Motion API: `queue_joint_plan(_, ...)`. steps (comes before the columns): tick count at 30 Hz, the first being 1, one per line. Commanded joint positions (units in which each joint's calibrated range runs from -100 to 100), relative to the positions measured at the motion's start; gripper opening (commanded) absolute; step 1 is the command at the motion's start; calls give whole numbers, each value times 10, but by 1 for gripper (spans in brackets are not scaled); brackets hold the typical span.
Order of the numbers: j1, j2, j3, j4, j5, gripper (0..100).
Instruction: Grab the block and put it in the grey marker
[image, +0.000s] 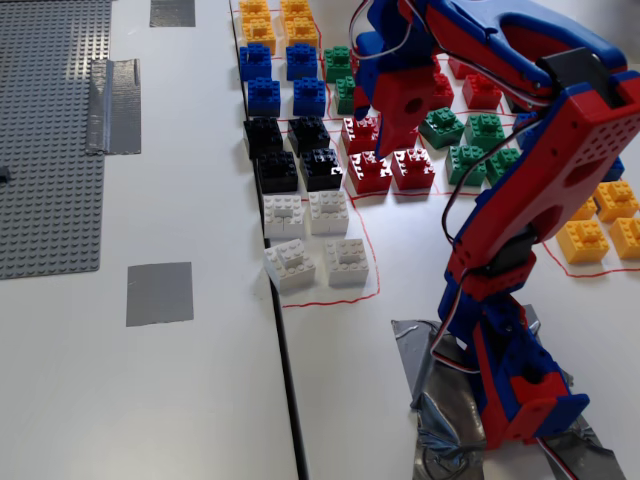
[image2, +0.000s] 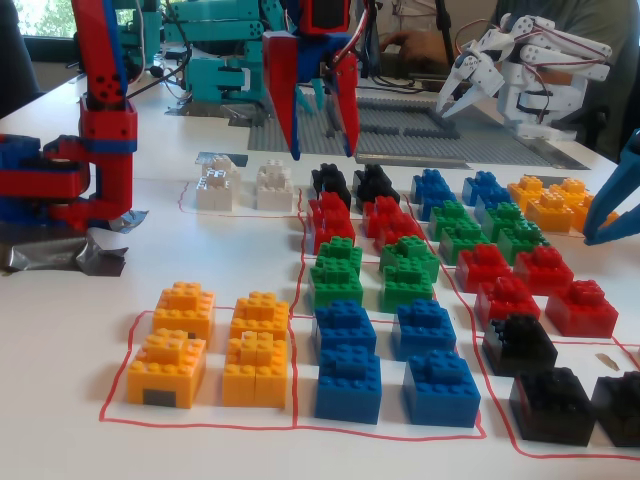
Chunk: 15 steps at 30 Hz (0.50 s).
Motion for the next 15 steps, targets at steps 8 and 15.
queue_joint_plan(8,-19,4,-27,-14,-10,20)
queue_joint_plan(15,-39,48,-64,-22,-22,19)
